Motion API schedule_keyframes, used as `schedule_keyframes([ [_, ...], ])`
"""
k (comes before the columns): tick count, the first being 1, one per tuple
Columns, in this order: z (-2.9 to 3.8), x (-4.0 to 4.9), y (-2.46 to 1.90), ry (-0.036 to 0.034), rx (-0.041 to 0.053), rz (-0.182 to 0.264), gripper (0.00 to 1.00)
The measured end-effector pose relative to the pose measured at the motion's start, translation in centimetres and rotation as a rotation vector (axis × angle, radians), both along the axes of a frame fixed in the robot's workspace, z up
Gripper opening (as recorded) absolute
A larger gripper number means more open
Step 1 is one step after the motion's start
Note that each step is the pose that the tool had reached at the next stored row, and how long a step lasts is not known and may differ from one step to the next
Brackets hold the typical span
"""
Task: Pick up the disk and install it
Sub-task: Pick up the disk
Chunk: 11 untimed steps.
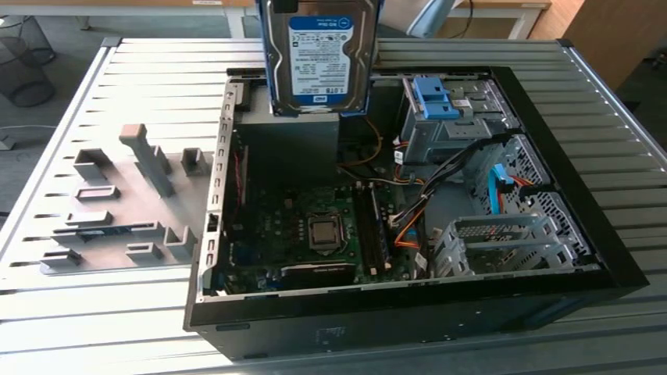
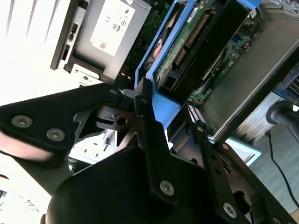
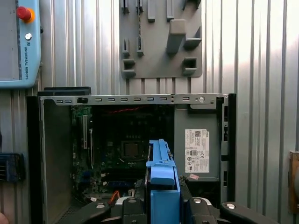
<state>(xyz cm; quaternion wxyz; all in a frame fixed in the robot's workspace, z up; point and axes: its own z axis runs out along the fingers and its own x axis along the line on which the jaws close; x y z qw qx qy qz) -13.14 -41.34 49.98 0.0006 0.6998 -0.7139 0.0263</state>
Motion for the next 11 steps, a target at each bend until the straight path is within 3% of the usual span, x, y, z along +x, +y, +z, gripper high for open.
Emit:
schedule_keyframes([
  [5,0.00,0.03,-0.91,0.0000,-0.0013,0.000,0.36],
  [11,0.00,1.39,-1.22,0.0000,-0.0034,0.000,0.36],
])
